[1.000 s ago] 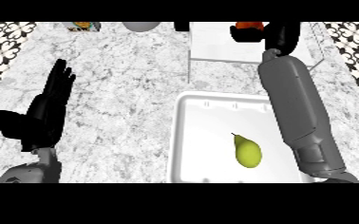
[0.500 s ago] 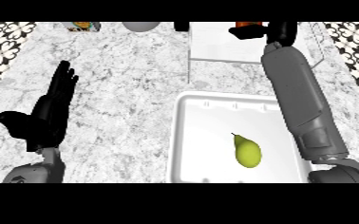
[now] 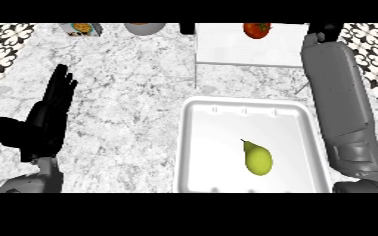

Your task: Pick the tomato from the tray and place it in the tiered shelf

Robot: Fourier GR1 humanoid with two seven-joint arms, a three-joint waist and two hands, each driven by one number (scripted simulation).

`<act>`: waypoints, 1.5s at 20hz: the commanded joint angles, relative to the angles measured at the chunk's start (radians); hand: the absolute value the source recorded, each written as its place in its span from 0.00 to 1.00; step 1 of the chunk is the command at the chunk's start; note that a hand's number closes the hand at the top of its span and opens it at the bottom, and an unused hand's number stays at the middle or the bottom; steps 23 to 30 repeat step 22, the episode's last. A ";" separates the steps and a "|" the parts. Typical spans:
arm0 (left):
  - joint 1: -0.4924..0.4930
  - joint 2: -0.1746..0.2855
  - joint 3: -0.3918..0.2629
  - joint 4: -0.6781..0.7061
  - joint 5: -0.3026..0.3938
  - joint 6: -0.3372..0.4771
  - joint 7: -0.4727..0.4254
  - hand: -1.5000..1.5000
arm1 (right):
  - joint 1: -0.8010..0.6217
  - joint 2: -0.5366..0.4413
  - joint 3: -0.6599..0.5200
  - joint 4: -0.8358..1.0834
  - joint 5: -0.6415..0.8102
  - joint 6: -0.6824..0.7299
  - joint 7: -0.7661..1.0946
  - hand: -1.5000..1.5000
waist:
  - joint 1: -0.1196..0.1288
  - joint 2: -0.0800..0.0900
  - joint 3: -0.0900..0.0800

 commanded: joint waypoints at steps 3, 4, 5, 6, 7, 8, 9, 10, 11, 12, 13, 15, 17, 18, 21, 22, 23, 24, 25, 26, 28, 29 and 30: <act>0.015 0.032 0.055 -0.006 0.048 -0.032 0.009 0.50 | 0.094 -0.097 -0.048 -0.204 -0.030 0.038 0.162 0.00 | -0.013 -0.005 0.000; 0.070 0.007 0.019 -0.036 0.016 -0.020 -0.023 0.50 | 0.140 -0.112 -0.048 -0.250 -0.033 0.078 0.213 0.00 | -0.017 -0.008 0.000; 0.063 0.029 0.048 -0.022 0.039 -0.039 -0.024 0.50 | 0.236 -0.103 -0.051 -0.310 -0.052 0.075 0.165 0.00 | -0.020 -0.007 0.000; 0.026 -0.012 0.006 -0.033 -0.017 0.023 -0.001 0.50 | 0.235 -0.113 -0.058 -0.370 -0.063 0.100 0.229 0.00 | -0.026 -0.008 0.000; 0.082 0.026 0.038 -0.041 0.027 -0.039 -0.037 0.50 | 0.286 -0.140 -0.062 -0.430 -0.080 0.144 0.238 0.00 | -0.021 -0.008 0.000; 0.035 0.020 0.038 -0.038 0.022 -0.014 0.018 0.50 | 0.315 -0.151 -0.067 -0.514 -0.100 0.181 0.277 0.00 | -0.036 -0.011 0.000; 0.021 -0.027 -0.008 0.010 -0.041 0.034 -0.013 0.50 | 0.336 -0.155 -0.059 -0.564 -0.106 0.209 0.314 0.00 | -0.028 -0.006 0.000; 0.125 -0.008 0.001 -0.057 0.004 -0.024 -0.035 0.50 | 0.402 -0.175 -0.079 -0.628 -0.131 0.243 0.319 0.00 | -0.027 -0.010 0.000; 0.057 0.011 0.034 -0.010 0.013 -0.020 -0.027 0.50 | 0.500 -0.127 -0.067 -0.713 -0.138 0.224 0.296 0.00 | -0.032 -0.007 0.000; 0.056 0.007 0.024 -0.068 0.008 -0.007 0.019 0.50 | 0.468 -0.219 -0.133 -0.704 -0.219 0.310 0.303 0.00 | -0.021 -0.005 0.000; 0.049 0.010 0.018 -0.019 0.009 -0.033 -0.017 0.50 | 0.512 -0.189 -0.114 -0.783 -0.213 0.300 0.331 0.00 | -0.016 -0.002 0.000; 0.013 0.011 0.029 -0.023 0.006 -0.008 0.039 0.50 | 0.566 -0.247 -0.180 -0.845 -0.303 0.388 0.353 0.00 | -0.022 -0.003 0.000; 0.003 -0.008 0.010 -0.020 -0.027 0.013 0.010 0.50 | 0.605 -0.258 -0.223 -0.754 -0.369 0.397 0.220 0.00 | -0.005 0.002 0.001; 0.026 -0.036 -0.014 0.034 -0.037 0.002 -0.068 0.50 | 0.650 -0.236 -0.231 -0.817 -0.371 0.382 0.226 0.00 | -0.007 0.002 0.000; 0.042 -0.010 0.017 -0.017 0.005 -0.029 -0.027 0.50 | 0.746 -0.227 -0.274 -0.861 -0.440 0.427 0.190 0.00 | -0.004 0.002 0.000; 0.038 -0.037 -0.001 -0.003 -0.030 0.003 -0.043 0.50 | 0.698 -0.258 -0.264 -0.871 -0.451 0.435 0.244 0.00 | 0.000 0.002 0.000; 0.038 -0.037 -0.001 -0.003 -0.030 0.003 -0.043 0.50 | 0.698 -0.258 -0.264 -0.871 -0.451 0.435 0.244 0.00 | 0.000 0.002 0.000; 0.038 -0.037 -0.001 -0.003 -0.030 0.003 -0.043 0.50 | 0.698 -0.258 -0.264 -0.871 -0.451 0.435 0.244 0.00 | 0.000 0.002 0.000; 0.038 -0.037 -0.001 -0.003 -0.030 0.003 -0.043 0.50 | 0.698 -0.258 -0.264 -0.871 -0.451 0.435 0.244 0.00 | 0.000 0.002 0.000; 0.038 -0.037 -0.001 -0.003 -0.030 0.003 -0.043 0.50 | 0.698 -0.258 -0.264 -0.871 -0.451 0.435 0.244 0.00 | 0.000 0.002 0.000; 0.038 -0.037 -0.001 -0.003 -0.030 0.003 -0.043 0.50 | 0.698 -0.258 -0.264 -0.871 -0.451 0.435 0.244 0.00 | 0.000 0.002 0.000; 0.038 -0.037 -0.001 -0.003 -0.030 0.003 -0.043 0.50 | 0.698 -0.258 -0.264 -0.871 -0.451 0.435 0.244 0.00 | 0.000 0.002 0.000; 0.038 -0.037 -0.001 -0.003 -0.030 0.003 -0.043 0.50 | 0.698 -0.258 -0.264 -0.871 -0.451 0.435 0.244 0.00 | 0.000 0.002 0.000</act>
